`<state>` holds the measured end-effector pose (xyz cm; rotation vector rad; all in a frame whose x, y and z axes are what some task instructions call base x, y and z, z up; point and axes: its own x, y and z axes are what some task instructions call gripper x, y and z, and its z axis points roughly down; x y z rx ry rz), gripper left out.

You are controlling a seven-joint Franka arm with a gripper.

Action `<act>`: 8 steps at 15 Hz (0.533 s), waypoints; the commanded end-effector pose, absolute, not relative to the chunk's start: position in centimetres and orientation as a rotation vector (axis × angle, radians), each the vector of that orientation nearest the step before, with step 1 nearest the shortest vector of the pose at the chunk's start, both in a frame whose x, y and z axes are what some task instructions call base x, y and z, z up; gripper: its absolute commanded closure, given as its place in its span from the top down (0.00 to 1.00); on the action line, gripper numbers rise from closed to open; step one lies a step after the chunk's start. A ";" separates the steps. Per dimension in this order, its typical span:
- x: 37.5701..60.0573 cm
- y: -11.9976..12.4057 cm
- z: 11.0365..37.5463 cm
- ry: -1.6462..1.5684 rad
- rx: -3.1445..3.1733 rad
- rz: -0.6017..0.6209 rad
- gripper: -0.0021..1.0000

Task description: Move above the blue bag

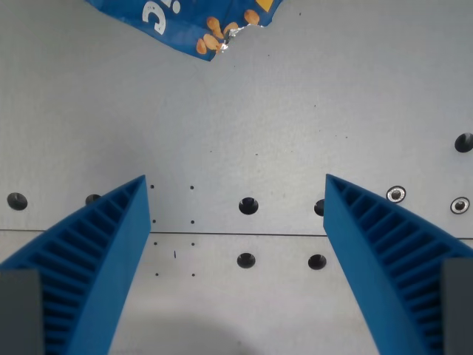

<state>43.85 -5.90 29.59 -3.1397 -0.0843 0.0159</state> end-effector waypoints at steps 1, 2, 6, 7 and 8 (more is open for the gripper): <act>44.3 -5.8 29.5 -0.079 -3.142 0.002 1.00; 44.5 -5.7 29.4 -0.078 -3.143 -0.001 1.00; 45.4 -5.5 28.9 -0.066 -3.143 0.007 1.00; 45.7 -5.4 28.7 -0.061 -3.143 0.011 1.00; 46.0 -5.3 28.5 -0.056 -3.142 0.019 1.00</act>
